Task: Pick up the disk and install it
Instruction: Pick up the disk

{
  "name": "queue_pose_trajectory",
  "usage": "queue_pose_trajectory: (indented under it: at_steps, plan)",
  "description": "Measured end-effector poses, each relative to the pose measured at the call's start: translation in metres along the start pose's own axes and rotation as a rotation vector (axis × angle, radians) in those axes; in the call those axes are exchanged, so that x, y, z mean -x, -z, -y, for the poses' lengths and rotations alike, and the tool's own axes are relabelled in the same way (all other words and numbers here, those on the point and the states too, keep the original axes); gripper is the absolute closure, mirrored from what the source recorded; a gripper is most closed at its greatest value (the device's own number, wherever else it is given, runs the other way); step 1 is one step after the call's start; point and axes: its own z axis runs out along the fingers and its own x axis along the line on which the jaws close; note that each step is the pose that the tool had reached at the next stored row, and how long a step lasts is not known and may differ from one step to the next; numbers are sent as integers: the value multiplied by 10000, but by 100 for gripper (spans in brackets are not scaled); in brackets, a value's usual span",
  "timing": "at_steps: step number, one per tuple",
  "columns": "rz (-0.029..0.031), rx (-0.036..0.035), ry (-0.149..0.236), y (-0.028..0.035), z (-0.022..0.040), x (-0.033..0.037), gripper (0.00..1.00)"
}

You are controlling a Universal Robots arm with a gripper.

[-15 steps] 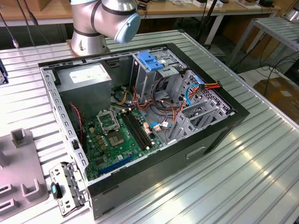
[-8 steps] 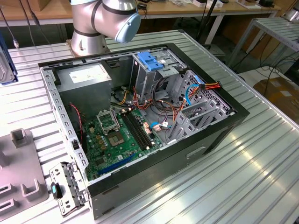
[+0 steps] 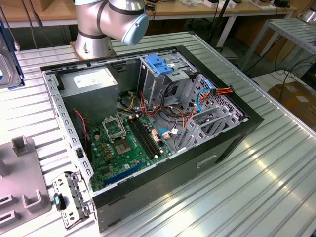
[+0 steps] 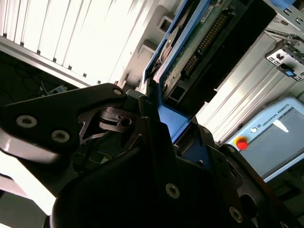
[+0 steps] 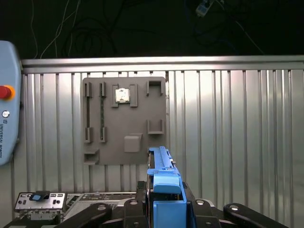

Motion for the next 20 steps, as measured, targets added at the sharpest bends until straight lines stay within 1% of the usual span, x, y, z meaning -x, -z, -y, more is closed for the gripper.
queue_pose_trajectory:
  at_steps: [3,5,6,8,9,10,13,15,16,18,20]
  plan:
    - [0,-1,0,-1,13,-34,63]
    - [1,-1,0,-2,29,-86,63]
    - [0,-1,0,-2,37,-99,63]
    - [1,-1,0,-4,73,-114,63]
    - [0,2,0,-3,110,-118,63]
    - [0,7,0,-3,161,-120,63]
    - [0,17,-1,-2,251,-123,63]
    - [0,28,-4,-2,300,-125,63]
    - [0,35,-9,-2,335,-129,63]
    - [0,42,-12,-2,381,-146,63]
    - [-1,45,-14,-2,408,-169,63]
